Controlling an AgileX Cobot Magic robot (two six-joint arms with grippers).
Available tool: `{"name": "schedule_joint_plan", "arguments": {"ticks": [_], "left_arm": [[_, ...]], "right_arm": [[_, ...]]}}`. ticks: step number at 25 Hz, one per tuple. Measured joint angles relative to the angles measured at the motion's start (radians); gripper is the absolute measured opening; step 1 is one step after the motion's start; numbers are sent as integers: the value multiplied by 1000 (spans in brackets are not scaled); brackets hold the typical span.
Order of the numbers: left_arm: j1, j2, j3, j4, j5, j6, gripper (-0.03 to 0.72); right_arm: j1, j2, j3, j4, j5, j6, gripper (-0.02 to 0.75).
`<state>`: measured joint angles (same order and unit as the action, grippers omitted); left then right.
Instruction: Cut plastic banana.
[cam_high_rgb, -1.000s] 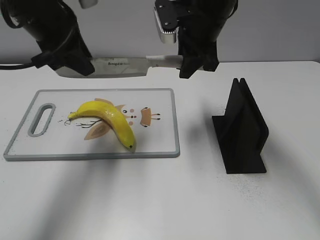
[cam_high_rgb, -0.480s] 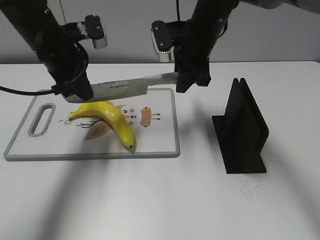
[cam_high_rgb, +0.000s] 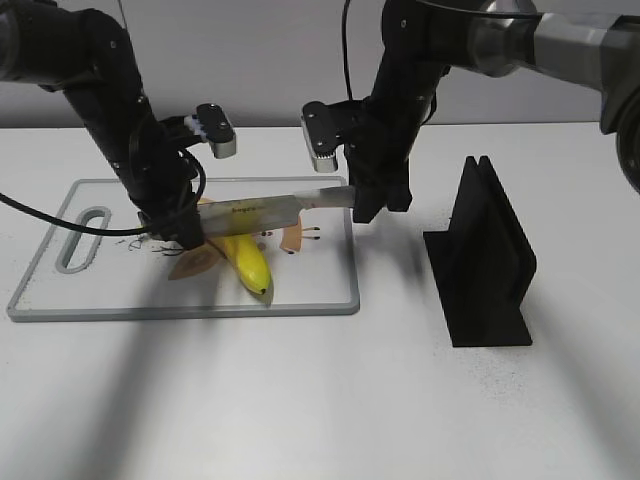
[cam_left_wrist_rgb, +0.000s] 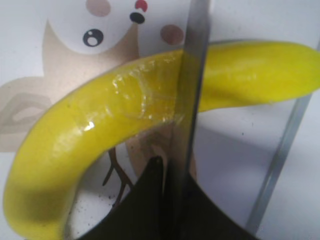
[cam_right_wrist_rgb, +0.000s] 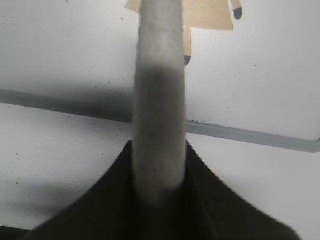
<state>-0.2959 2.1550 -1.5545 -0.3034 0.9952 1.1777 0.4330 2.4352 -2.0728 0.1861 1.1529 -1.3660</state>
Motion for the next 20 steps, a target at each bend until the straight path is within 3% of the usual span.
{"name": "schedule_joint_plan", "arguments": {"ticks": [15,17,20], "left_arm": [[0,-275,-23,105,-16,-14,3],[0,-281,-50,105,-1,-14,45],[-1,-281,-89,91,14,-14,239]], "right_arm": [[5,-78,-269,-7,86,19,170],[5,-78,-269,-6,86,20,163],[5,-78,-271,-4,81,20,161]]}}
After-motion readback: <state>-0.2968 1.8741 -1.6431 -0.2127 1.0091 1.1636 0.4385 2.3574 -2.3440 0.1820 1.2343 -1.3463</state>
